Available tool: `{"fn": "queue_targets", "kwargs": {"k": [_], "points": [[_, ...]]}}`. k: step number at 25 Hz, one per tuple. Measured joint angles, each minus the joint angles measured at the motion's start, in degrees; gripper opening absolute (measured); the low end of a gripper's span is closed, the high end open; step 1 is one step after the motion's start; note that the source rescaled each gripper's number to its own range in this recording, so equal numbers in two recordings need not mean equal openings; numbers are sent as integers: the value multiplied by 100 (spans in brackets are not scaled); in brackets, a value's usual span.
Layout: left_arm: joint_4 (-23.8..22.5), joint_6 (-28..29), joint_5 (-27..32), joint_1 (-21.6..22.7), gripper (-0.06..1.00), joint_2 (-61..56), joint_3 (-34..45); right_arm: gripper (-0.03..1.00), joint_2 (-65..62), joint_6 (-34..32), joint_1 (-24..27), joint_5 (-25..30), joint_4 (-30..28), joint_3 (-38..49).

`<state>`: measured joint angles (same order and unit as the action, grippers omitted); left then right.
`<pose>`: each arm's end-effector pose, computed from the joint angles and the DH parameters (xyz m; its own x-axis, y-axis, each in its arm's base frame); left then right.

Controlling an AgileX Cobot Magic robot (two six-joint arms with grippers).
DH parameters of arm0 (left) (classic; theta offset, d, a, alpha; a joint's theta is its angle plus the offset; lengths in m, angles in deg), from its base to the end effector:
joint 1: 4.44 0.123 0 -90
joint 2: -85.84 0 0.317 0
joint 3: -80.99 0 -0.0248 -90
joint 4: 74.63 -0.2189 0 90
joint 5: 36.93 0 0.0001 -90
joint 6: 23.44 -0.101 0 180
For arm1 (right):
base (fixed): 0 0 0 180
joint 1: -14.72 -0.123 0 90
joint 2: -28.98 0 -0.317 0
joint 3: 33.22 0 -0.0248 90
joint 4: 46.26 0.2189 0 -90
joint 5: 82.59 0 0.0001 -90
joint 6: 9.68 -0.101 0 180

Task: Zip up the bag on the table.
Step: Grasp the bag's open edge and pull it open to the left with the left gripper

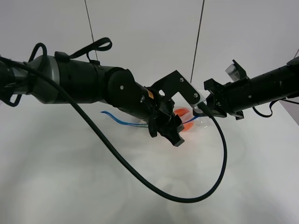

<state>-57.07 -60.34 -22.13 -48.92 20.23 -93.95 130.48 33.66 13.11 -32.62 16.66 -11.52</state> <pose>0.2846 -0.2905 0.2562 -0.2114 0.6830 -0.6992 0.8617 0.4678 0.1964 0.2929 0.0772 0.2695 -0.9198 0.0783 -0.3846 -0.2155 0.7184 0.6615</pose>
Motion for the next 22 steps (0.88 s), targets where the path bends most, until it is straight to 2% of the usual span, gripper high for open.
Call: {"fn": "queue_targets", "kwargs": {"k": [14, 22], "points": [[-5, -562, -241, 0, 100, 136, -25, 0, 0, 42, 0, -63, 43, 0], [-5, -595, -251, 0, 98, 250, -25, 0, 0, 71, 0, -63, 43, 0]]}}
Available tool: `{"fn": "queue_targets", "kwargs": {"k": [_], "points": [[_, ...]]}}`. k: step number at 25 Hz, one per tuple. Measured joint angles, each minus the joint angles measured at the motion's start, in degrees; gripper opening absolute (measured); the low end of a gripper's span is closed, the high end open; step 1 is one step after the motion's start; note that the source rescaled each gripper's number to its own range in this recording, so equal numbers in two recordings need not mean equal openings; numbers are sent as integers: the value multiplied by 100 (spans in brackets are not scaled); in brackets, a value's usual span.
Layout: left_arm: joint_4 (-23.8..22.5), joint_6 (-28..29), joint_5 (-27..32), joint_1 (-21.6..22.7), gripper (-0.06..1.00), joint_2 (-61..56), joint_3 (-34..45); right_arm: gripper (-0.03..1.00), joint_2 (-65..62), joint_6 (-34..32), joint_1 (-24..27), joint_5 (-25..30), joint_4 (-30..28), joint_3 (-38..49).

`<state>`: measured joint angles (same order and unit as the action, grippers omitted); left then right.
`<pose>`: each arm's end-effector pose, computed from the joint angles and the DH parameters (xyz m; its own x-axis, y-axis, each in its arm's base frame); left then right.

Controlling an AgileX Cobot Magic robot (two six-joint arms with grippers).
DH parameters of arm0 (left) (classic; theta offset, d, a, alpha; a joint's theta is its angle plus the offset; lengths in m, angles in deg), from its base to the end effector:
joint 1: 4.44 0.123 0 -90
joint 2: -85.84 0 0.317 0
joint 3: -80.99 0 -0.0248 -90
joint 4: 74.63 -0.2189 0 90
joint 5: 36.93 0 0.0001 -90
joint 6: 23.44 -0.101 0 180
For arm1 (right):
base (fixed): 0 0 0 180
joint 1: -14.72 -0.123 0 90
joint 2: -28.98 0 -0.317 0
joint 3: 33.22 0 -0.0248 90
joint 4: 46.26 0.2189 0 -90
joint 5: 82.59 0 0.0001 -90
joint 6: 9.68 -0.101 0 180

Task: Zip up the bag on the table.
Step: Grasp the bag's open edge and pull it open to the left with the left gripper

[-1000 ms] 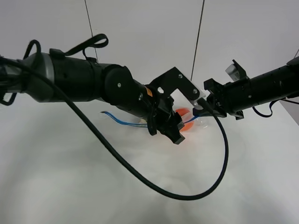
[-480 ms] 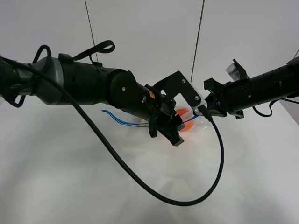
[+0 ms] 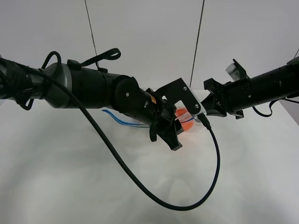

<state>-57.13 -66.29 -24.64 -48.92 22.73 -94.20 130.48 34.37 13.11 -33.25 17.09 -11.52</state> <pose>0.2921 -0.2959 0.2424 -0.1240 0.7289 -0.6732 0.8727 0.4030 0.2756 0.2941 0.0768 0.2698 -0.9141 0.0810 -0.3972 -0.2212 0.7213 0.6563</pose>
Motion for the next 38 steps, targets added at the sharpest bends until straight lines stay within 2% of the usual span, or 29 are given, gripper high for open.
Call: {"fn": "queue_targets", "kwargs": {"k": [1, 5, 7, 11, 14, 27, 35, 38], "points": [[0, 0, -11, 0, 84, 0, 0, 0, 0, 0, 0, 0, 0, 0], [0, 0, -16, 0, 49, 0, 0, 0, 0, 2, 0, 6, 0, 0], [0, 0, -28, 0, 37, 0, 0, 0, 0, 2, 0, 6, 0, 0], [0, 0, -28, 0, 22, 0, 0, 0, 0, 2, 0, 6, 0, 0], [0, -8, -28, 0, 1, 0, 0, 0, 0, 2, 0, 6, 0, 0], [0, -271, 45, 29, 0, 0, 0, 0, 0, 24, 0, 15, 0, 0], [20, -341, 467, 561, 0, 0, 0, 0, 0, 24, 0, 5, 62, 0], [-241, -341, 600, 717, 0, 0, 0, 0, 0, 24, 0, -35, 87, 0]]}}
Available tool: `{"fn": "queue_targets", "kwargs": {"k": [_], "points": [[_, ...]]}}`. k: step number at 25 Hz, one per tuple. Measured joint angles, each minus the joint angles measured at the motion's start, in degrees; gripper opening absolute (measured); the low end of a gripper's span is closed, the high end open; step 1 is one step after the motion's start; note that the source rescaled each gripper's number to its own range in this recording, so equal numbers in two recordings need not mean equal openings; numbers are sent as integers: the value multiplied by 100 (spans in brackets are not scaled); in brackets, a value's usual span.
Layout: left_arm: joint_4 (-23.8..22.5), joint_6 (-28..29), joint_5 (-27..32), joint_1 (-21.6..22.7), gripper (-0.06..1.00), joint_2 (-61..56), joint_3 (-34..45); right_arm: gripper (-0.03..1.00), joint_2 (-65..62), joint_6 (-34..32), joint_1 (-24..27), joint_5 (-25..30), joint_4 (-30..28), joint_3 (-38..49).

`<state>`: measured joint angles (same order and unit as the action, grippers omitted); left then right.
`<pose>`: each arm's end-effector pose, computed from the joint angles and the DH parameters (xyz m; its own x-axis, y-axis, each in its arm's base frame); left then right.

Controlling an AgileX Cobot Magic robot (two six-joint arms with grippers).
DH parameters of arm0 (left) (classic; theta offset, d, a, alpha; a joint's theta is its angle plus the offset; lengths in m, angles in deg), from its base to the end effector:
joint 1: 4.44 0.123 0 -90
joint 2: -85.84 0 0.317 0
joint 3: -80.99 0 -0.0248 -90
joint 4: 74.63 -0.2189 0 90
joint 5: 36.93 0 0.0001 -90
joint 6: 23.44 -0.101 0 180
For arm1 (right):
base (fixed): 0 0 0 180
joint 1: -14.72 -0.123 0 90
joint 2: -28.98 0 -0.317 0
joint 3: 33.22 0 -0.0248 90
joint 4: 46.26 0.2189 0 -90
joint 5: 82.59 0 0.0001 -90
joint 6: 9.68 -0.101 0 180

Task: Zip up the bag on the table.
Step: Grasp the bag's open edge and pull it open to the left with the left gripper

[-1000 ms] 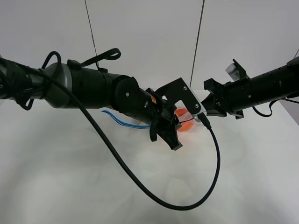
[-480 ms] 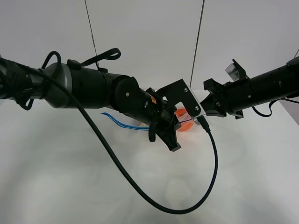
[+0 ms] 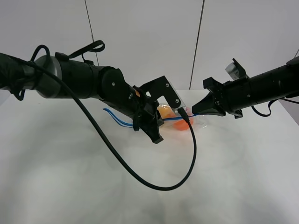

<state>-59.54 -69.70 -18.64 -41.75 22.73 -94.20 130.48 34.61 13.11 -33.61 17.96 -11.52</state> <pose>0.3196 -0.2539 0.2353 -0.1711 0.7926 -0.5853 0.8679 0.4024 0.2912 0.2951 0.0770 0.2705 -0.9111 0.0938 -0.4014 -0.2173 0.7182 0.6610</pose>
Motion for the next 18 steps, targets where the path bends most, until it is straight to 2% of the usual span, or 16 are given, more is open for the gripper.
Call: {"fn": "queue_targets", "kwargs": {"k": [7, 18], "points": [[-818, 0, 424, 327, 0, 0, 0, 0, 0, 0, -4, 0, 1, 0], [-854, 0, 521, 1106, 0, 0, 0, 0, 0, 6, -4, 0, 20, 0]]}}
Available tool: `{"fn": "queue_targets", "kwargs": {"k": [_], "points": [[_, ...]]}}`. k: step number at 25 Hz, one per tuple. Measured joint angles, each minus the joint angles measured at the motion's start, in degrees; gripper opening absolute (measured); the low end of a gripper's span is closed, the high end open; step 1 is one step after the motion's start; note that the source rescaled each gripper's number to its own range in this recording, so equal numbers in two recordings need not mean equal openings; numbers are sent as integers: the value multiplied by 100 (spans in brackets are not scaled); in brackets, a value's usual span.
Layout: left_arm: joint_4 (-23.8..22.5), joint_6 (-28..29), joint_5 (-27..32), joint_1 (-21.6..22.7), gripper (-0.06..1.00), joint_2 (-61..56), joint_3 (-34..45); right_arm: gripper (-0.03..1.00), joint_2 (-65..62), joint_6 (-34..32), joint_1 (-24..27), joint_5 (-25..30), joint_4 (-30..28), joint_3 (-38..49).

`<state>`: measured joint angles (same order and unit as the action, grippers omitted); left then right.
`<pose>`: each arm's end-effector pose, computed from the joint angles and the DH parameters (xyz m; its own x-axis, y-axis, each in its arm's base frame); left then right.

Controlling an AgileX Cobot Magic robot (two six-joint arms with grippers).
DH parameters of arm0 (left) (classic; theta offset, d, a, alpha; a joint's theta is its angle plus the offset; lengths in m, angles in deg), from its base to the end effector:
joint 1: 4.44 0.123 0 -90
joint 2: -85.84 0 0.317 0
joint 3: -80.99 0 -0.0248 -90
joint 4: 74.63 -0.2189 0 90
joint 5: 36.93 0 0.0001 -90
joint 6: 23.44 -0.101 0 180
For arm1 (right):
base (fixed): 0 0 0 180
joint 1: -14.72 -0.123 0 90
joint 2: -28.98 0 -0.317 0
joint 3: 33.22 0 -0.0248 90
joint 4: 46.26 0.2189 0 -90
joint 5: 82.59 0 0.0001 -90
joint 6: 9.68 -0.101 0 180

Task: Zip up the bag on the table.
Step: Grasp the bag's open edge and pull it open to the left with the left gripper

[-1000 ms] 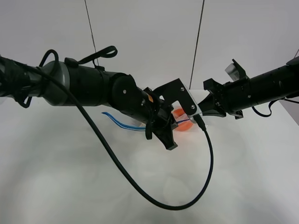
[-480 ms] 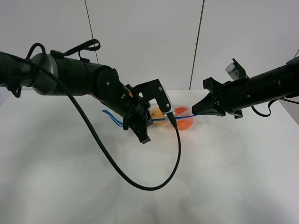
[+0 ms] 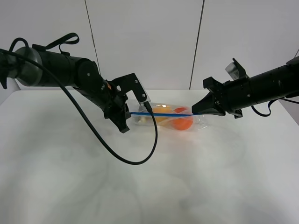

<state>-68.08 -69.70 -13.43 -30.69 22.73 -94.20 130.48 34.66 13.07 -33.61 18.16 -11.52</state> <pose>0.3570 -0.1812 0.2290 -0.2606 0.8482 -0.4612 0.8301 0.4408 0.3416 0.2952 0.0773 0.2707 -0.9108 0.0954 -0.4016 -0.2172 0.7166 0.6628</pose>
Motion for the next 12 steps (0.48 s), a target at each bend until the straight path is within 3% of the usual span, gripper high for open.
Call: {"fn": "queue_targets", "kwargs": {"k": [12], "points": [[-273, 0, 134, 417, 0, 0, 0, 0, 0, 11, 0, 10, 45, 0]]}}
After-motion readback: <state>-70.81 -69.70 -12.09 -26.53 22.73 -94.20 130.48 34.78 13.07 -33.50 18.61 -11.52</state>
